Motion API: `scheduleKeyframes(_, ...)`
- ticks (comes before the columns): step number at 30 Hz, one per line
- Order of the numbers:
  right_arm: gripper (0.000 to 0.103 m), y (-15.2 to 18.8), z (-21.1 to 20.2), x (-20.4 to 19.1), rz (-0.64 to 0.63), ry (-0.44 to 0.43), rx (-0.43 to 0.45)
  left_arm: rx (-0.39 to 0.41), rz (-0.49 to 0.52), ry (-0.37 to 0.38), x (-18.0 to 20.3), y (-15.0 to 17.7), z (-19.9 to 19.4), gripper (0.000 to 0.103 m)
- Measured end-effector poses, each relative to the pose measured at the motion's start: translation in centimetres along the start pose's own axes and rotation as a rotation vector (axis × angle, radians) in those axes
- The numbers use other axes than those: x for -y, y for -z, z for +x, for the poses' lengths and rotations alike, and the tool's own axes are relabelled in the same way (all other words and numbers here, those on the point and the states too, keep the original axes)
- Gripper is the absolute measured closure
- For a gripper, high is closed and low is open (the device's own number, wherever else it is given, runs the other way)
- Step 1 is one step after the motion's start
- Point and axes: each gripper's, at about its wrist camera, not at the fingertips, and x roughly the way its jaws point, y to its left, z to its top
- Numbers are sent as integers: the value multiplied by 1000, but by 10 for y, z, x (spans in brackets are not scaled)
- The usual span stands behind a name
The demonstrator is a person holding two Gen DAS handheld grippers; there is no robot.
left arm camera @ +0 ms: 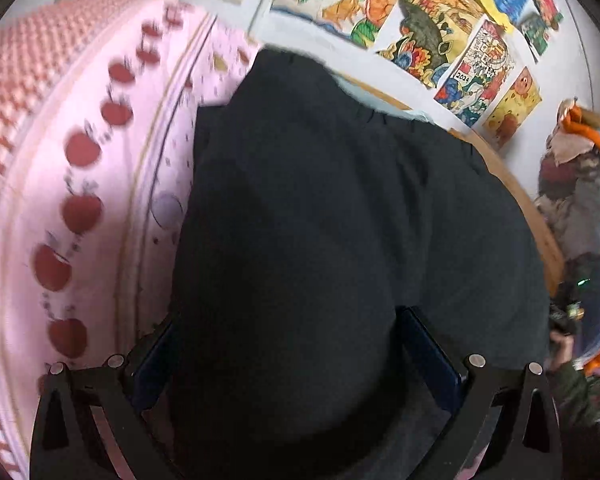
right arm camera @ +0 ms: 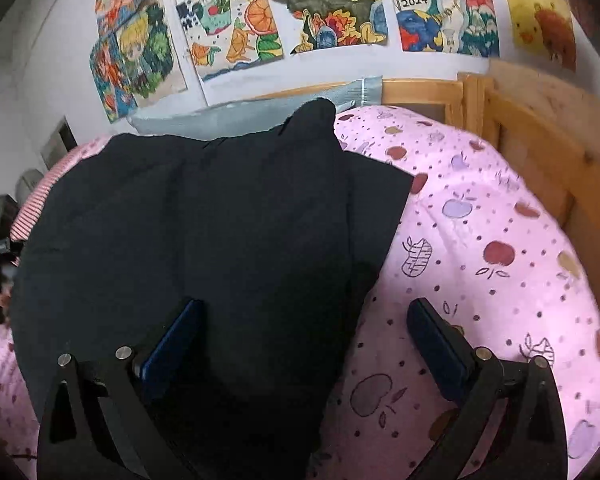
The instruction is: Fold large clothes
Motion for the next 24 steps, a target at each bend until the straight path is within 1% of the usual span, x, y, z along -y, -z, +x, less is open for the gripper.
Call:
scheduleKeyframes(1, 1, 4, 1, 2, 3, -17, 11, -17, -17, 28, -5, 0, 3, 0)
scheduleKeyframes(5, 1, 14, 6, 0, -9, -52, 28, -31, -5, 56, -8, 5, 9, 0)
scheduleKeyframes(7, 1, 14, 9, -1, -15, -104, 18, -45, -4, 73, -9, 5, 12, 0)
scheduleKeyframes(9, 1, 16, 12, 0, -13, -150, 6, -72, -19, 108, -12, 4, 17, 0)
scheduleKeyframes(10, 1, 17, 14, 0, -5, -164, 2, -84, -34, 135, -16, 4, 20, 0)
scheduleKeyframes(12, 1, 21, 16, 5, 22, -177, 18, -91, -51, 167, -20, 6, 22, 0)
scheduleKeyframes(15, 1, 31, 19, 10, 50, -196, 53, -83, -44, 170, -19, 9, 23, 0)
scheduleKeyframes(18, 1, 33, 22, 10, 48, -197, 52, -86, -41, 157, -14, 8, 24, 0)
scheduleKeyframes(22, 1, 33, 22, 10, 44, -194, 59, -51, -48, 167, -16, 12, 21, 0)
scheduleKeyframes(24, 1, 34, 21, 11, 41, -192, 72, -46, -46, 164, -15, 12, 21, 0)
